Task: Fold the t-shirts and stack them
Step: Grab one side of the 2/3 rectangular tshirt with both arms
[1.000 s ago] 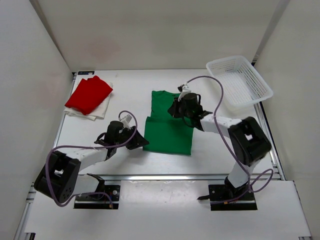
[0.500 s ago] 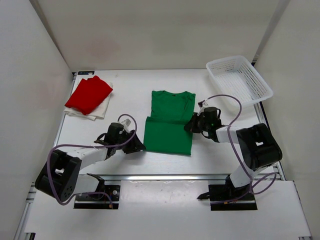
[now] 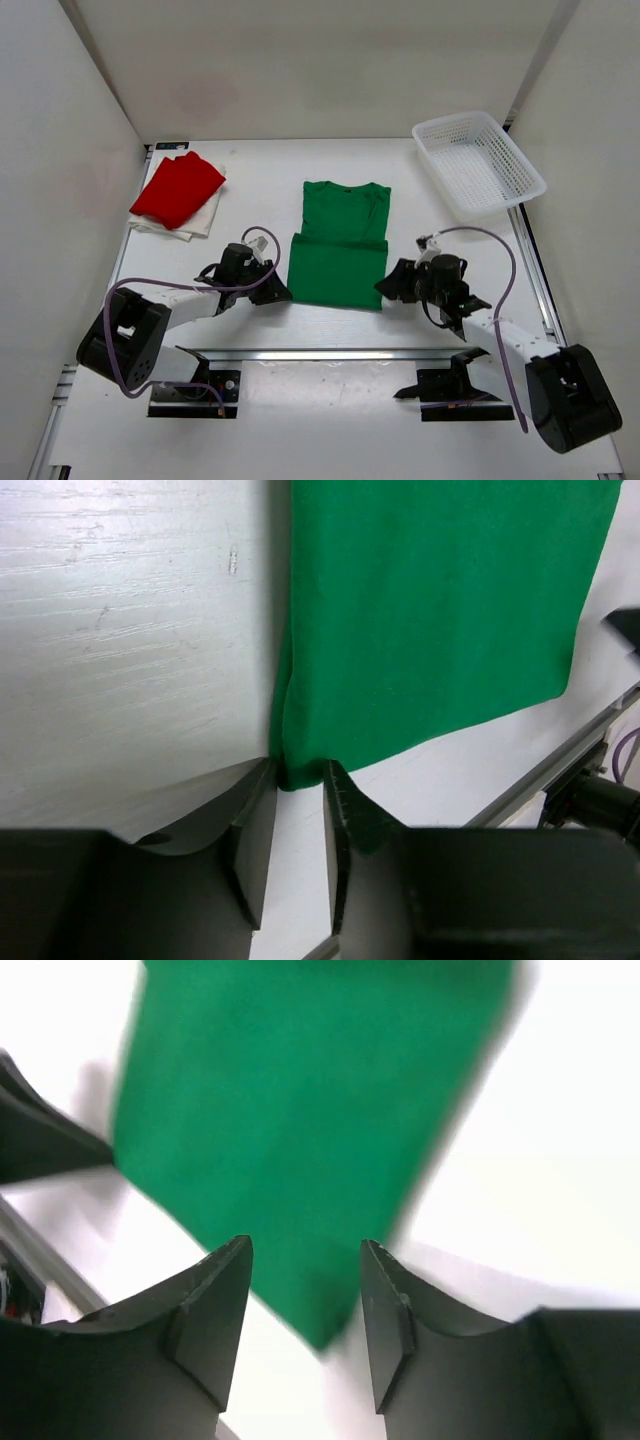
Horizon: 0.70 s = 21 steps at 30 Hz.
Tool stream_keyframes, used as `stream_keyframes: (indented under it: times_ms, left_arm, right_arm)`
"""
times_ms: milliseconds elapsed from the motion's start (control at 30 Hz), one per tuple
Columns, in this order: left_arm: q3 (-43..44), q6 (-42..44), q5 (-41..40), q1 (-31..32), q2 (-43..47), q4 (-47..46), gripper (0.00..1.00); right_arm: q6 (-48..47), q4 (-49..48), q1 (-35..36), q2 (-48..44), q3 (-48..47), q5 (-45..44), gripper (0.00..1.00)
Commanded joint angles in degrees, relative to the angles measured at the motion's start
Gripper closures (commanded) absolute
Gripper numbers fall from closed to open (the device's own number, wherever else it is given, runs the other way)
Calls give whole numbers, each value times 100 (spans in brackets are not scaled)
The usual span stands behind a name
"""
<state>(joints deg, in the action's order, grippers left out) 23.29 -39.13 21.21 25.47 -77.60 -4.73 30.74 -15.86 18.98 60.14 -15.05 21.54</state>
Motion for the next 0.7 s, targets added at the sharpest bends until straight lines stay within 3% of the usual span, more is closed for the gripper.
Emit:
stream_keyframes:
  times_ms: [0, 267, 367, 500, 567, 600, 667]
  left_arm:
    - [-17, 178, -302, 89, -159, 219, 65]
    - [-88, 160, -346, 124, -132, 218, 67]
    - [-105, 108, -389, 168, -150, 183, 73]
    - [-53, 64, -294, 151, -115, 183, 87]
    - [-18, 107, -302, 256, -54, 297, 100]
    - [9, 134, -328, 282, -1, 445, 100]
    - [9, 266, -276, 291, 175, 850, 100]
  right_arm:
    - [265, 592, 166, -396, 475, -107, 54]
    - [441, 681, 158, -433, 741, 254, 52]
    - [450, 541, 255, 14, 661, 429, 61]
    - [450, 539, 378, 165, 521, 483, 83]
    - [406, 732, 535, 87, 424, 325, 95]
    - [406, 820, 580, 7, 415, 238, 100]
    - [616, 1022, 764, -430, 502, 149, 100]
